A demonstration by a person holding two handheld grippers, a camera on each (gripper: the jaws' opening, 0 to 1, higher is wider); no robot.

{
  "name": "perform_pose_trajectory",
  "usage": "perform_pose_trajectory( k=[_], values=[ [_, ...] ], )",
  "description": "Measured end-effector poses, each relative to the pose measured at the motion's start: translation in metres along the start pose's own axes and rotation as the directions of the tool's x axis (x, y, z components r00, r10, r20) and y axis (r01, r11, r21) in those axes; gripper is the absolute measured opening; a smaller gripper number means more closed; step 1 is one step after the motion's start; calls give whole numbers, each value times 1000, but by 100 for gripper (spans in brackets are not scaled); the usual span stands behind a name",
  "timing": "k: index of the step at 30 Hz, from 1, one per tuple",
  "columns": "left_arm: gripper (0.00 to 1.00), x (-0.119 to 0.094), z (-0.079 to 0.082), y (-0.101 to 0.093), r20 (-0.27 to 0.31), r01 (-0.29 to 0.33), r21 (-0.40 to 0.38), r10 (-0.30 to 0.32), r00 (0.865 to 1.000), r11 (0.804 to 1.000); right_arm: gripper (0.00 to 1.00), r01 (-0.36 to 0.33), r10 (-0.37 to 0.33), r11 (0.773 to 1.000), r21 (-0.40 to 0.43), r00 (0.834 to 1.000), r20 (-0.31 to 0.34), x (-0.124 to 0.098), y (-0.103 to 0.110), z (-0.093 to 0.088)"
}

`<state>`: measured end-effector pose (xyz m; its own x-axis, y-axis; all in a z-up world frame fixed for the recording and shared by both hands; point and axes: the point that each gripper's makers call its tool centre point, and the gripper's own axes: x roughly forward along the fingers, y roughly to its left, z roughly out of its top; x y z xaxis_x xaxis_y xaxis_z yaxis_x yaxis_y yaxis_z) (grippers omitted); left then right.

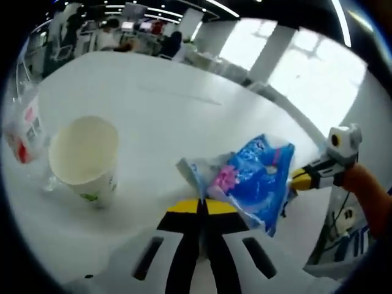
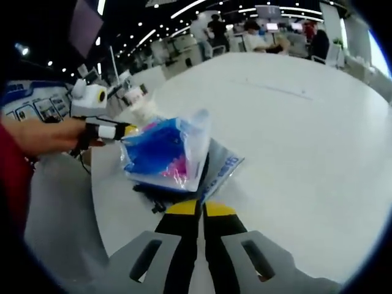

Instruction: Arrange the tabletop items into an orderly group along one side of the table until the central work area is clear of visible clutter.

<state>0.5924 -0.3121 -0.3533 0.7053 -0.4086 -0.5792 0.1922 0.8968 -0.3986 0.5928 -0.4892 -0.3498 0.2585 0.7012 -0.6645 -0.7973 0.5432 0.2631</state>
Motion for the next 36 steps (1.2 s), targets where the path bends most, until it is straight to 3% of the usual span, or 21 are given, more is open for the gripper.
perform_pose_trajectory(
  k=[9,17,36],
  values=[
    [0,5,17,10,39,-18,6,18,999,1000,3,3,-3,1000,-13,1000,24,6,-4,18],
    [0,12,26,15,60,-37,12,37,998,999,3,9,-9,1000,-12,1000,29,12,-10,23],
    [0,28,12,33,15,-101,21,101,995,995,3,-1,1,1000,0,1000,1,33,-18,18]
  ],
)
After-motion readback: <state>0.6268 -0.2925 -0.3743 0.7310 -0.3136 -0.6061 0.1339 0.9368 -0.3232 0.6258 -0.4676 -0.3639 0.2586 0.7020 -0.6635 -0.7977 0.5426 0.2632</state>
